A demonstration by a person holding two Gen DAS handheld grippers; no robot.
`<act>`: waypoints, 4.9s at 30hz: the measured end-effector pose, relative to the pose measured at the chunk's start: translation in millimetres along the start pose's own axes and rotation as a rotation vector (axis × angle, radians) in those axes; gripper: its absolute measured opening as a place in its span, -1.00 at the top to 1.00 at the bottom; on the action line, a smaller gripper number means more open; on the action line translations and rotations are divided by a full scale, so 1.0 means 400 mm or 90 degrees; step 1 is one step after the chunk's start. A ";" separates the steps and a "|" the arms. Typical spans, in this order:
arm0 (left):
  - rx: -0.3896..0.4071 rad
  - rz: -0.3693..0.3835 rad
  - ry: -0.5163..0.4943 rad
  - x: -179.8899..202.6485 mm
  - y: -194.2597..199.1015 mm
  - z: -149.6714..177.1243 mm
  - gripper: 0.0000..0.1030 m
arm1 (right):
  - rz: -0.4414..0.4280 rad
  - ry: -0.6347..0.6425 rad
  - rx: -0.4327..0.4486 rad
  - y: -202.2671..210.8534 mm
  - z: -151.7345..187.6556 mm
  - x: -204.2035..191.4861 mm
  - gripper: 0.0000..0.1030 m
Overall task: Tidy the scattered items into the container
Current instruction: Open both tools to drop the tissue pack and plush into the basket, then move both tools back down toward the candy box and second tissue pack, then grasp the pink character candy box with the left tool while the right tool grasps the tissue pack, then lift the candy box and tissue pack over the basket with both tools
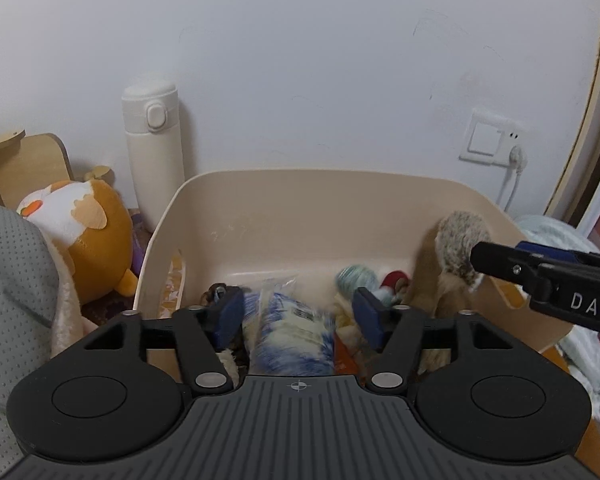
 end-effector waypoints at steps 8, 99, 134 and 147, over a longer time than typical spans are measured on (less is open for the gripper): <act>0.026 0.027 -0.027 0.002 0.064 0.004 -0.58 | 0.016 0.004 0.037 0.073 0.003 0.007 -0.67; -0.110 0.211 -0.239 -0.075 0.053 0.294 0.31 | -0.055 0.167 -0.107 0.075 0.399 -0.277 0.12; -0.074 0.197 -0.244 -0.022 0.120 0.323 0.55 | -0.015 0.103 -0.091 0.084 0.382 -0.165 0.17; -0.025 0.206 -0.236 0.007 0.236 0.284 0.55 | -0.012 0.093 -0.025 0.251 0.308 -0.126 0.17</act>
Point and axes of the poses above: each gripper's, at about its wrist camera, not at the fingertips, and y roughly against the way its jaws point, x to its right, z to its underside, the point moved 7 cm from there along -y, roughly the way its jaws point, and after that the axes turned 6 degrees about y, right-handed, at the moved point
